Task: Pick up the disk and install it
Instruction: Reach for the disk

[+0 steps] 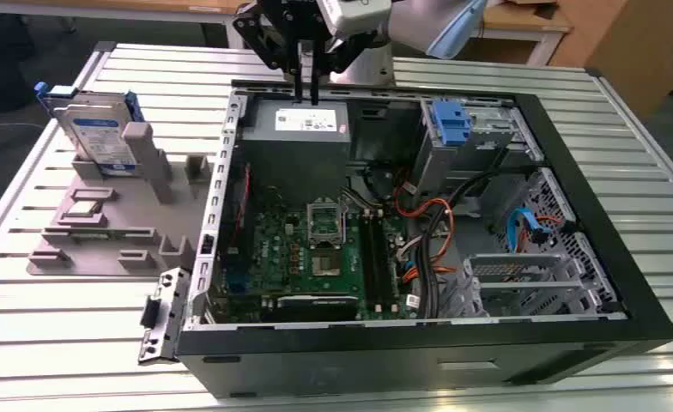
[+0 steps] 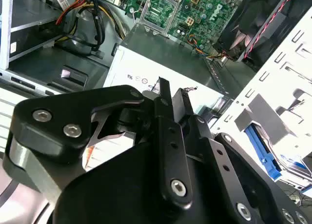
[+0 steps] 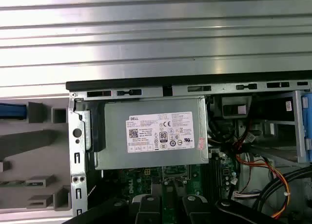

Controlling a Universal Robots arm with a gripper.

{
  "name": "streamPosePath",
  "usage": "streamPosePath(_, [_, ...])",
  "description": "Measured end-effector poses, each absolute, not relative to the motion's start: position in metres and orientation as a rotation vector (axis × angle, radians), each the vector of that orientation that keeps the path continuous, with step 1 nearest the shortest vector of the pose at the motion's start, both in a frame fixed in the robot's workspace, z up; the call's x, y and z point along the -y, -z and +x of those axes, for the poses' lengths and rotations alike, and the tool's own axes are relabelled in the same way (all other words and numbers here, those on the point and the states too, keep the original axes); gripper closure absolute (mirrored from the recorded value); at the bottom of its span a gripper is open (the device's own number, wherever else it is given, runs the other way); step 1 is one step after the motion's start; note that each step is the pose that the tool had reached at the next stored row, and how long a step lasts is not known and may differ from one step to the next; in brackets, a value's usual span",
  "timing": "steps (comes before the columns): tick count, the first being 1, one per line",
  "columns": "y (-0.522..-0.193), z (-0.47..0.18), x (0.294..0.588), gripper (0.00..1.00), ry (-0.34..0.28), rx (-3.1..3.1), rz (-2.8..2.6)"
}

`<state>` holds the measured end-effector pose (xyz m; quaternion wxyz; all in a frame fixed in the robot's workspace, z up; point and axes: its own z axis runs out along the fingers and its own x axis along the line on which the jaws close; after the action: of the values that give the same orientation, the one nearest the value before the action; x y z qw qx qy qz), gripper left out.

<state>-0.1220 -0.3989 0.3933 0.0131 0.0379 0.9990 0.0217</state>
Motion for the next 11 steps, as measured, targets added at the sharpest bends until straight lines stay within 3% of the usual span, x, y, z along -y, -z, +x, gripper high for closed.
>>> streamPosePath(11, [-0.3933, -0.122, 0.3989, 0.76, -0.068, -3.112, 0.118])
